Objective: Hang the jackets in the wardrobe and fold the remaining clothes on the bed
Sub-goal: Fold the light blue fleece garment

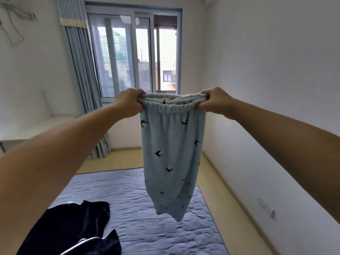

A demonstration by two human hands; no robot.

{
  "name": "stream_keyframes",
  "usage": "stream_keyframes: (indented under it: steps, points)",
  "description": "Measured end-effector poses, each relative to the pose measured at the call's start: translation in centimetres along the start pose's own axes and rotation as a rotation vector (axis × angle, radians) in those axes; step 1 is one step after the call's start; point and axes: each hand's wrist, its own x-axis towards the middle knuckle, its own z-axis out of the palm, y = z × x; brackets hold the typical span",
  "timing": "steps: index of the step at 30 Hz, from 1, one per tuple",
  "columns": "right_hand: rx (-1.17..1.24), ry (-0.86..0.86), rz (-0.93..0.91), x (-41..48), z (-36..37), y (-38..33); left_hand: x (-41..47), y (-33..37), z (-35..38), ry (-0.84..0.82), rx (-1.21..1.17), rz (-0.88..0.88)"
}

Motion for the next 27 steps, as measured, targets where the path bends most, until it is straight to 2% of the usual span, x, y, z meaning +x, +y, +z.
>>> stream_keyframes:
  steps: [2, 4, 6, 10, 12, 15, 17, 18, 20, 22, 23, 27]
  points:
    - [0.164, -0.031, 0.006, -0.3, -1.3, -0.5, -0.4, 0.7, -1.7, -0.061, -0.244, -0.054]
    - [0.350, -0.073, 0.003, -0.5, -2.3, -1.0, -1.2, 1.5, -3.1, -0.177, -0.600, -0.083]
    - [0.497, -0.097, -0.001, -0.4, -3.1, -1.5, -2.0, 2.7, -3.8, -0.219, -0.919, -0.100]
    - [0.502, -0.165, 0.009, 0.5, -4.1, -2.6, -1.9, 4.5, -4.3, -0.104, -1.142, -0.156]
    - [0.489, -0.192, 0.003, 1.0, -4.5, -2.8, -1.6, 4.5, -4.6, -0.142, -1.180, -0.163]
    - [0.492, -0.209, 0.018, 1.6, -4.8, -2.4, -1.1, 3.5, -4.9, -0.322, -1.081, -0.036]
    - [0.439, -0.233, 0.049, 1.9, -4.5, -1.6, -0.7, 2.5, -4.3, -0.392, -0.972, -0.038]
    - [0.385, -0.252, 0.071, 2.1, -4.0, -1.1, -0.5, 2.0, -3.7, -0.385, -0.859, -0.075]
    - [0.222, -0.267, 0.130, 2.5, -2.0, 0.3, 0.0, 0.8, -1.8, -0.298, -0.448, -0.112]
    - [0.057, -0.228, 0.181, 3.0, 0.8, 1.5, 0.6, -0.1, 0.9, -0.246, -0.008, -0.060]
    - [-0.019, -0.187, 0.186, 3.4, 2.1, 2.1, 0.9, -0.4, 2.1, -0.229, 0.127, -0.034]
    - [-0.237, 0.022, 0.083, 5.2, 3.9, 2.5, 2.7, -1.3, 3.4, -0.081, 0.305, 0.008]
